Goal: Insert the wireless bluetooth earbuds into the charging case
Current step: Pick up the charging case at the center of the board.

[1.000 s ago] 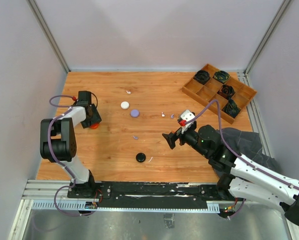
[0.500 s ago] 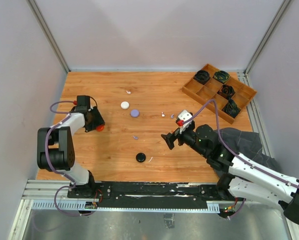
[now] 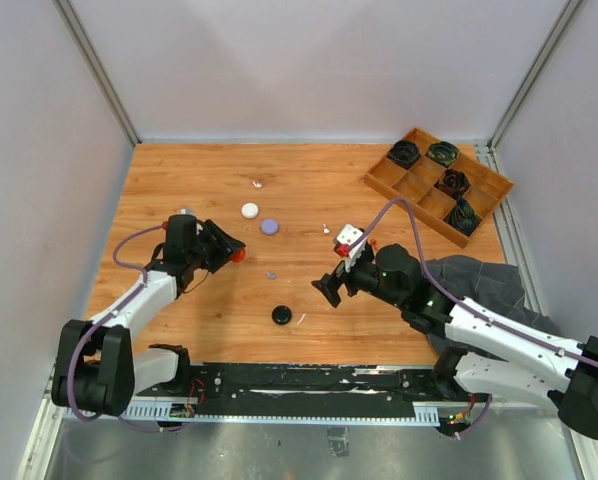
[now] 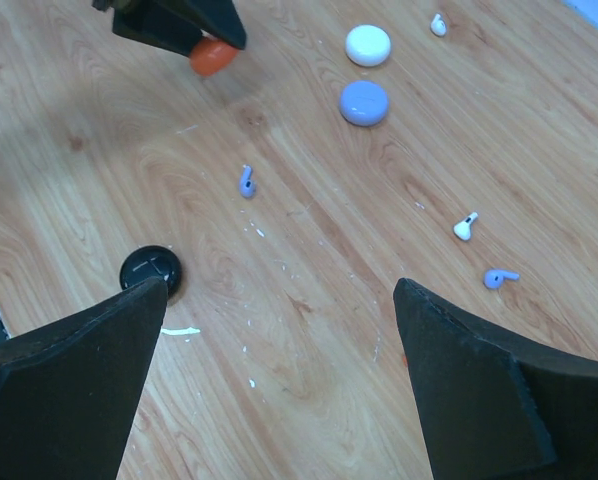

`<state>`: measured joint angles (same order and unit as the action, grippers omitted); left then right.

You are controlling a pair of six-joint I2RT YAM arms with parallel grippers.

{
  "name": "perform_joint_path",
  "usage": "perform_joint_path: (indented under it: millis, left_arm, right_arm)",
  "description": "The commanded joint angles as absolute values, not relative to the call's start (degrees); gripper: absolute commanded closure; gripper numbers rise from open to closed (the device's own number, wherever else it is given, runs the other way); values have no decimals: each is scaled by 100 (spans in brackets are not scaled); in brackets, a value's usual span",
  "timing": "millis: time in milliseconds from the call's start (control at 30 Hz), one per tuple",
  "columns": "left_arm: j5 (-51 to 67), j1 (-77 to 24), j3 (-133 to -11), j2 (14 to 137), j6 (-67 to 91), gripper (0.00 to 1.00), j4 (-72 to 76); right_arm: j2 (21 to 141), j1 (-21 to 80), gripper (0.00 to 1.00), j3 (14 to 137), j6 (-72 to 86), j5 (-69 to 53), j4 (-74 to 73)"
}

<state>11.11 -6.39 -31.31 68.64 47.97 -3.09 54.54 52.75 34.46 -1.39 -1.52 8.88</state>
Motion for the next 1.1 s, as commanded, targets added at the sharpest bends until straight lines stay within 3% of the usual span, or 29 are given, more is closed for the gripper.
perform_joint_path:
  millis: [0, 633, 1067]
  left_arm:
    - [1045, -1098, -2846, 6343, 5951, 62, 589]
    - [14, -2999, -2517, 5560, 8049, 67, 2107]
    - [-407, -3392, -2480, 5916, 8820, 70, 2788]
  right_arm:
    - [5514, 5318, 3, 3695, -234, -517, 1105]
    - [6888, 5324, 9, 3623, -17, 16, 3912]
    - [7758, 5326, 19, 3528, 263, 461, 5747]
